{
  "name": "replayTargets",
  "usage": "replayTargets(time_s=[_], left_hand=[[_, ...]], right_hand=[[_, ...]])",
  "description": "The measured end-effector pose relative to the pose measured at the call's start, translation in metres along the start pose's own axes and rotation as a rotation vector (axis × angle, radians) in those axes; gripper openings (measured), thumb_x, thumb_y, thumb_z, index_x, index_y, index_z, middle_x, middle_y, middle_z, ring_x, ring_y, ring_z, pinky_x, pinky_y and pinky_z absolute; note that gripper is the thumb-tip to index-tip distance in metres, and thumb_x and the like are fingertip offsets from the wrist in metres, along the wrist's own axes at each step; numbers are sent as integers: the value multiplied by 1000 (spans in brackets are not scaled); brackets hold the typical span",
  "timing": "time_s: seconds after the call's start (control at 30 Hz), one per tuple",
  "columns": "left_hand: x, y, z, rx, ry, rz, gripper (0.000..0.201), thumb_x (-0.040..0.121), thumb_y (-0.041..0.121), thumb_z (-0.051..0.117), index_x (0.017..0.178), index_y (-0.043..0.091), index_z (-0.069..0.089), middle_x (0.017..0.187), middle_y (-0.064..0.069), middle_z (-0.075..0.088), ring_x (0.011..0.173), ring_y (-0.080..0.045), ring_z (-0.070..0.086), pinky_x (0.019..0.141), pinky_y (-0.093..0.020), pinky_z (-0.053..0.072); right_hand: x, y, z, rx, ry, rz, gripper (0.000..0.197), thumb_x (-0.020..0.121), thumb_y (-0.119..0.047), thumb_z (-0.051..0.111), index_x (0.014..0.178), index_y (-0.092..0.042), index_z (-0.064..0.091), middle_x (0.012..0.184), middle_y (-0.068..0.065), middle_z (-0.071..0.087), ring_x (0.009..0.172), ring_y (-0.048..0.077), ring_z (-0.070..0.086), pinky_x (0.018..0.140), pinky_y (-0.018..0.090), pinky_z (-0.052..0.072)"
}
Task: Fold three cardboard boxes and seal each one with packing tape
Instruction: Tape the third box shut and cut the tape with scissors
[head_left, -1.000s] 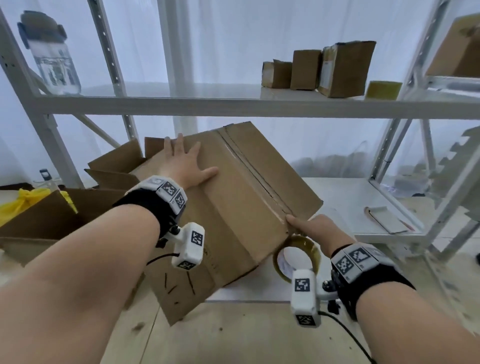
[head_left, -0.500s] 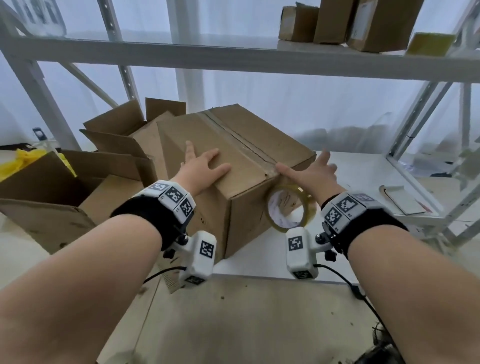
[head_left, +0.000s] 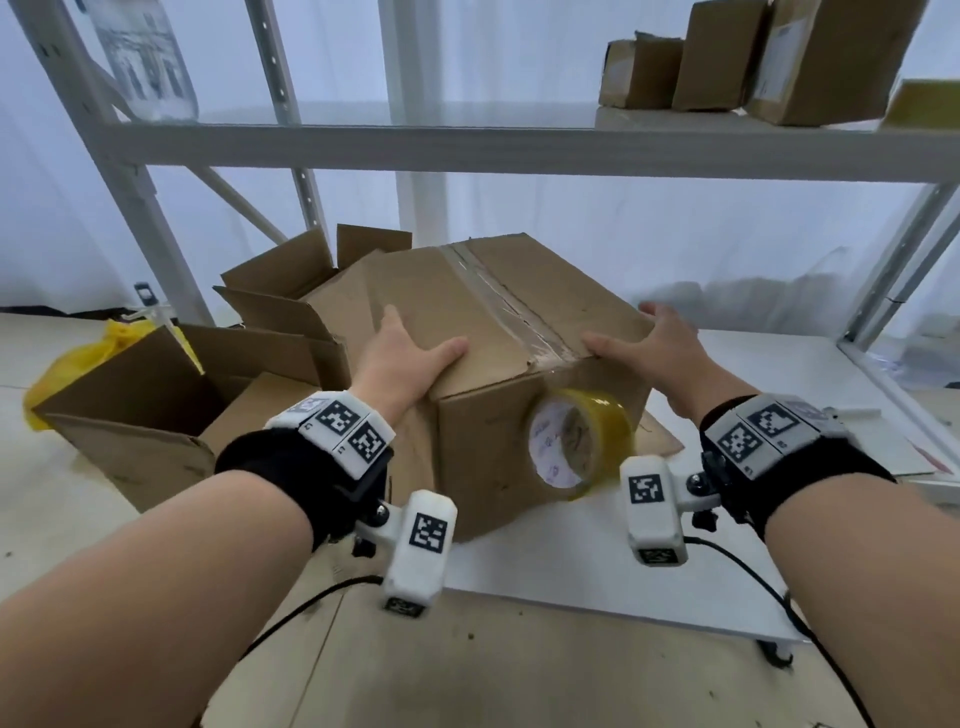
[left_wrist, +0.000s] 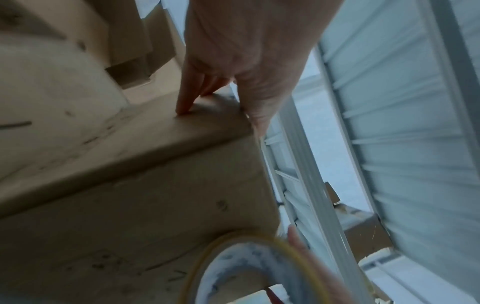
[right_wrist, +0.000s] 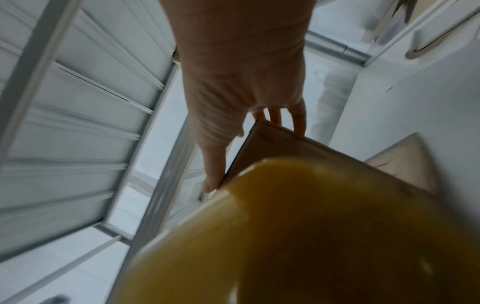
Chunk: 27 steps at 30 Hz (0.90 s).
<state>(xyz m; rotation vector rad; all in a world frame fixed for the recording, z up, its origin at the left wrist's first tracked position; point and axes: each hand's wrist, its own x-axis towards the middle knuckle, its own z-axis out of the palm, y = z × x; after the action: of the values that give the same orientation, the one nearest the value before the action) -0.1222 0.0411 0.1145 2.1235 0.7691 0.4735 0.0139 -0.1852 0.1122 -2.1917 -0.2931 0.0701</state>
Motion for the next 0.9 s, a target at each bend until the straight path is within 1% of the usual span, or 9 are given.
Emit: replayTargets(time_s=[0.13,0.23,0.33,0.43,0.53,0.6,0.7,0.8,0.9], left_hand=[[6,27,-16,61,-3,204,56,85,44,66,131,16,53,134,-5,54,115,-18,51,94,-29,39],[5,21,-13,229,-162,239,48,91,46,57,130,18,56,131,-5,57,111,-17,52,89,-27,39],[1,8,-3,581,-274,297,53,97,49,41,140,20,45,153,-13,31,139,-28,32,111,-37,26],[-6,17,2,646,-269,507,46,101,42,36,138,17,49,160,-5,11,146,-24,13,117,-37,13],[-13,27,7,531,-332,662,41,102,35,38,137,19,49,151,0,38,135,-19,39,108,-31,30],[-16,24,9,534,-378,676,39,101,33,40,138,21,49,142,0,50,129,-19,46,106,-31,33],[-19,16,11,504,-397,708,41,101,34,39,140,24,46,150,6,38,136,-17,37,111,-34,27],[-21,18,15,524,-448,719,42,102,34,36,143,27,39,153,11,30,142,-15,28,117,-40,22],[-18,17,17,558,-492,673,42,103,32,35,144,27,38,152,9,34,143,-15,25,118,-39,19]], right_hand=[[-17,-15,-7,-86,85,-33,78,65,-72,68,125,-25,50,127,11,43,124,33,33,105,48,36],[-36,-9,-4,-159,45,24,74,70,-70,65,128,-26,49,131,13,34,124,36,32,106,46,34],[-48,5,5,-210,-34,55,77,72,-71,63,135,-31,42,132,14,30,125,37,33,105,47,35],[-50,6,7,-216,-32,44,78,75,-71,60,138,-31,39,133,15,31,126,38,32,104,46,33],[-56,0,8,-288,92,14,68,77,-67,61,127,-22,49,130,14,36,124,35,34,102,43,34],[-63,-3,12,-248,227,-75,45,83,-59,59,96,-16,56,111,9,51,108,28,49,90,39,41],[-82,-6,26,-34,-86,26,53,89,-62,48,75,-13,62,75,0,63,73,17,59,71,32,43],[-96,-7,43,281,-385,240,46,88,-51,55,95,-7,66,85,8,70,80,23,63,78,33,49],[-102,-9,51,580,-509,290,23,90,-35,54,89,-12,56,81,8,60,76,23,57,79,35,46]])
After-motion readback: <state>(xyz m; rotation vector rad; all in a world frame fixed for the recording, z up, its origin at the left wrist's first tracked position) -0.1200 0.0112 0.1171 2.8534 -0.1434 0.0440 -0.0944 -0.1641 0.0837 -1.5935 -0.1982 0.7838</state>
